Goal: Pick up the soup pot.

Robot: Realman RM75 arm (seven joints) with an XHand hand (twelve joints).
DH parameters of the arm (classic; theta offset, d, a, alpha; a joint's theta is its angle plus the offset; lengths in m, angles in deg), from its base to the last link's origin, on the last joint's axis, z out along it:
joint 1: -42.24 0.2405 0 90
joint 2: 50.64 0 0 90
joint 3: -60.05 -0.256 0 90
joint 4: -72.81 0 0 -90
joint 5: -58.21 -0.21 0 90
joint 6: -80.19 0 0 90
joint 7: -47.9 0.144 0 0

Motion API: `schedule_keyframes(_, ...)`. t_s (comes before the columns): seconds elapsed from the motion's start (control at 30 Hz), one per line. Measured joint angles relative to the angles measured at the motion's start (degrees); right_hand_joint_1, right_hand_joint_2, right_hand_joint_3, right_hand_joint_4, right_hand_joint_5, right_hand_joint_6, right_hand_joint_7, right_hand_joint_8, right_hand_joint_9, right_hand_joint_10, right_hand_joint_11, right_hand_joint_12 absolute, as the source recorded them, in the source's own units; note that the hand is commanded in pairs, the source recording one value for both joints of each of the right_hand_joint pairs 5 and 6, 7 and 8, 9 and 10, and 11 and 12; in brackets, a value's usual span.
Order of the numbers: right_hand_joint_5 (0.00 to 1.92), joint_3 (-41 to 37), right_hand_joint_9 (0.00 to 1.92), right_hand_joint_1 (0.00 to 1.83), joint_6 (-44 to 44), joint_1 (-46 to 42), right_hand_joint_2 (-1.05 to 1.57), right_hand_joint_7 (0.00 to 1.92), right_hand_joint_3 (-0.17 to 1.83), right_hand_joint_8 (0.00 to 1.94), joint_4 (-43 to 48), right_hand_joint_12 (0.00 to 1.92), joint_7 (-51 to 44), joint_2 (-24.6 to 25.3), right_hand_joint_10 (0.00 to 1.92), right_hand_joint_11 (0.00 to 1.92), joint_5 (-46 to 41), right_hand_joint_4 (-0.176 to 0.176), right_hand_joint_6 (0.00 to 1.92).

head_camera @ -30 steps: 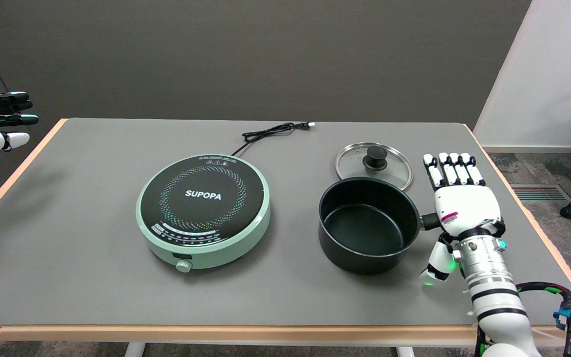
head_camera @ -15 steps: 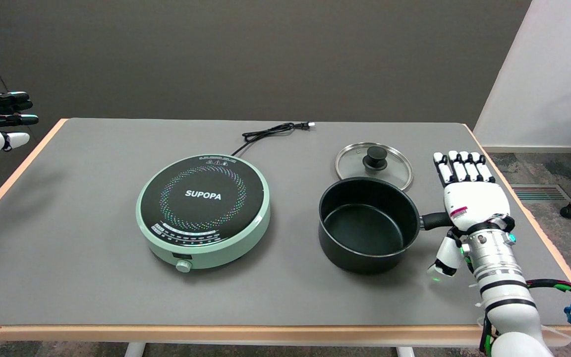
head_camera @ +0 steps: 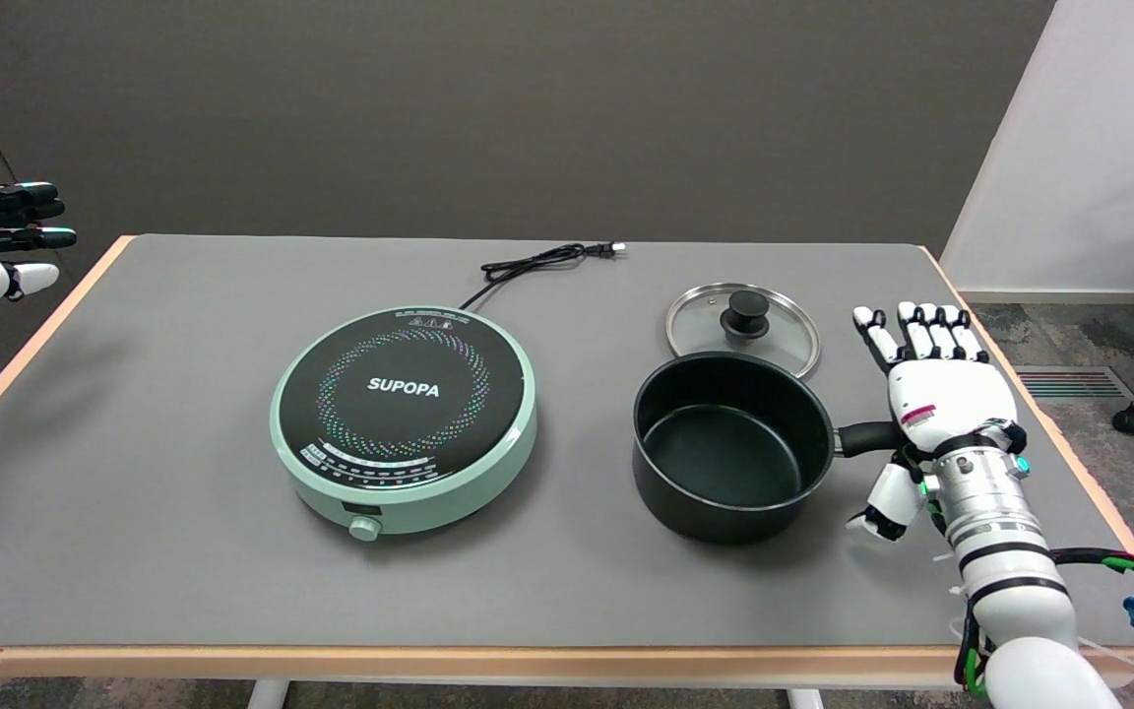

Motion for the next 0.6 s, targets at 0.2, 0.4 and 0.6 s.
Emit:
schedule_keyframes(0.2, 0.01, -0.74, 0.01, 1.12, -1.01, 1.23, -0.78, 0.01, 1.15, 0.01, -1.03, 0.01, -0.29, -0.76, 0.01, 0.01, -2.38, 0.176, 0.01)
schedule_keyframes(0.4, 0.01, -1.26, 0.01, 1.11, -1.69, 1.98, -0.77, 0.01, 1.16, 0.01, -2.02, 0.01, -0.47, -1.05, 0.01, 0.01, -4.13, 0.176, 0.01)
schedule_keyframes(0.6, 0.01, -1.36, 0.01, 1.11, -1.96, 2.24, -0.76, 0.01, 1.15, 0.01, -2.61, 0.01, -0.65, -1.06, 0.01, 0.01, -5.14, 0.176, 0.01)
